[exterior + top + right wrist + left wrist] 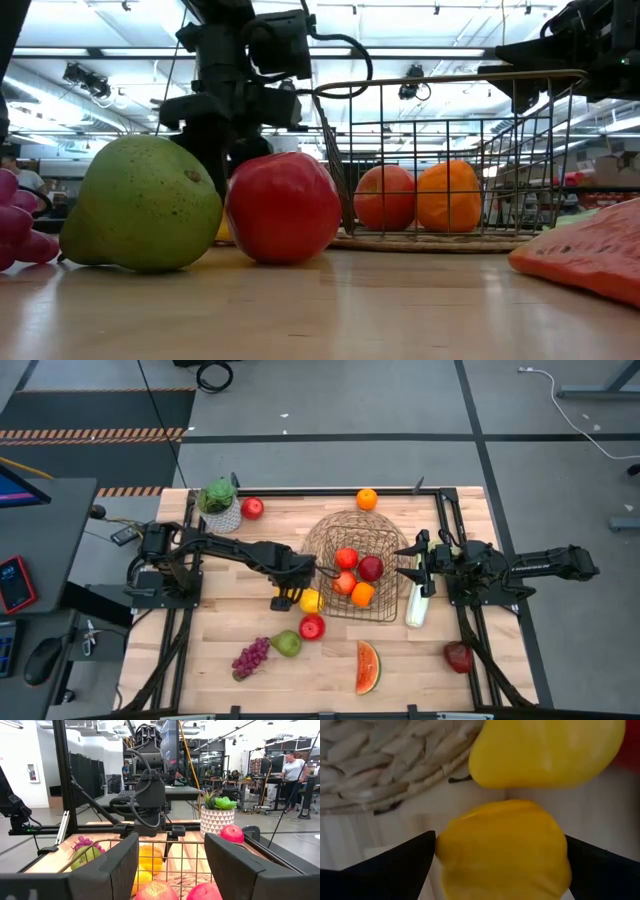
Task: Build produce basket
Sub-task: Put the yellow bell pepper into the wire basket
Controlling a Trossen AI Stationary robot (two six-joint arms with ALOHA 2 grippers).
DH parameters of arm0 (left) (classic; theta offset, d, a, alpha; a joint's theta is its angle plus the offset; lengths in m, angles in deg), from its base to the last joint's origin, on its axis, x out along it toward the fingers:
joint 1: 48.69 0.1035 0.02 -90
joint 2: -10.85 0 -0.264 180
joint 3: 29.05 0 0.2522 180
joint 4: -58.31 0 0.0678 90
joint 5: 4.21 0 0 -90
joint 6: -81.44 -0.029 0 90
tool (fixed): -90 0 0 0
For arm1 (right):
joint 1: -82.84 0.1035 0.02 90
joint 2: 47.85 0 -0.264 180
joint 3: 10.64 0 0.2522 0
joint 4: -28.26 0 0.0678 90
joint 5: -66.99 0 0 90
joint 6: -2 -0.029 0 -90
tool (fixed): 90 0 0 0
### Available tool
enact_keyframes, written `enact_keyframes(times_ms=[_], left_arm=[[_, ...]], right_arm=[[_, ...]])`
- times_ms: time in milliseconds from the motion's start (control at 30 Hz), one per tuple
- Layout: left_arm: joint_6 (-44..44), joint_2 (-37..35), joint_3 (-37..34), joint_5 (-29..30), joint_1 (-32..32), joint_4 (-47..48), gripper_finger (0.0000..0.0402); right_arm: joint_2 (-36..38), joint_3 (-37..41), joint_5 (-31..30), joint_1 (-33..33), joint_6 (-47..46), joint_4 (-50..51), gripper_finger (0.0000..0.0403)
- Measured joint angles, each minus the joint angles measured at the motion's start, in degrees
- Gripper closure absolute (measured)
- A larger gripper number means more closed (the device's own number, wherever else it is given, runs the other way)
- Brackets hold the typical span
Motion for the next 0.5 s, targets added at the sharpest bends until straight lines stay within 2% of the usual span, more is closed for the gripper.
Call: enact_keyframes(times_ms=[500], left_arm=[[1.10,0.26,0.01,0.02,-0.55,2.36,0.0005]], right_arm=[[0.00,0.00,0.00,0.02,-0.02,-0.02,0.0172]])
